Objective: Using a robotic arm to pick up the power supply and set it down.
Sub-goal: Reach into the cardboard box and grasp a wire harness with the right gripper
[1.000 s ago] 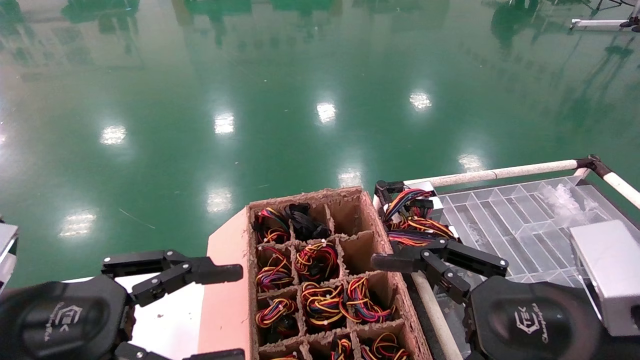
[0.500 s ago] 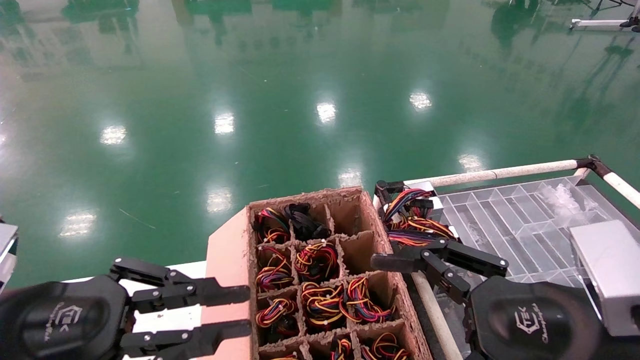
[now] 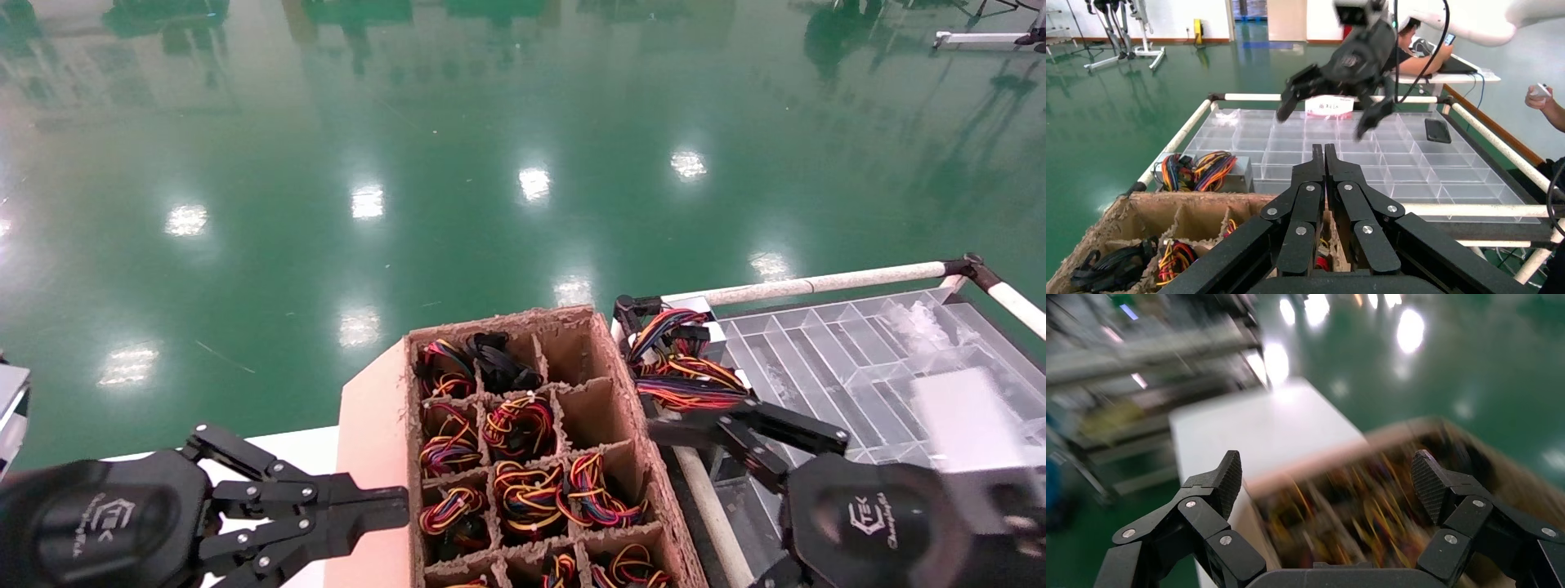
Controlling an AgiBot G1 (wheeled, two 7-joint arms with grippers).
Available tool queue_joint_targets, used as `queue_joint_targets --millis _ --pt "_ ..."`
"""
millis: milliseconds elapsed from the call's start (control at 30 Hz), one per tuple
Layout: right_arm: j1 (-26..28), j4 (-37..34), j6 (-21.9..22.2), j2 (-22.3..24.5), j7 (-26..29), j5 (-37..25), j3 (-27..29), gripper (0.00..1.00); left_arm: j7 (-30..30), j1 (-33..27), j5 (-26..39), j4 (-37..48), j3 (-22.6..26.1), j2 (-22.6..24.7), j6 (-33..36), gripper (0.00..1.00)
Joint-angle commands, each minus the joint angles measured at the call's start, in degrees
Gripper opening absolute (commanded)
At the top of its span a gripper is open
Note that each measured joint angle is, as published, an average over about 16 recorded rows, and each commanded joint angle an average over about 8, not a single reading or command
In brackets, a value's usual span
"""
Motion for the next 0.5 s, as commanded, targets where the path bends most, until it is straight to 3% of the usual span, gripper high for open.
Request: queue_joint_targets --millis 33,167,200,433,500 --pt "-0.74 0.80 2.09 1.61 0.53 -2.21 -0.05 1.00 0.00 0.00 0.00 0.01 0.00 0.00 0.00 1.00" --pt "-0.97 1.97 6.17 1.96 1.08 -7.02 -0.97 0.99 0.01 -0.01 0.00 0.01 0.01 0.00 0.00 1.00" --pt "-0.88 2.09 7.05 1.64 1.12 -8.33 -1.39 0.94 0.01 -0.01 -0.01 0.01 0.01 0.00 0.00 1.00" --pt "2.04 2.49 11.25 -3.92 1.91 -18.71 -6.25 0.10 0.01 -0.01 -0.01 0.01 0.02 0.00 0.00 1.00" --pt "3.37 2.53 11.85 -5.66 2.58 -21.50 -7.73 0.00 0.02 -0.01 -0.01 0.01 0.03 -0.01 0.00 1.00"
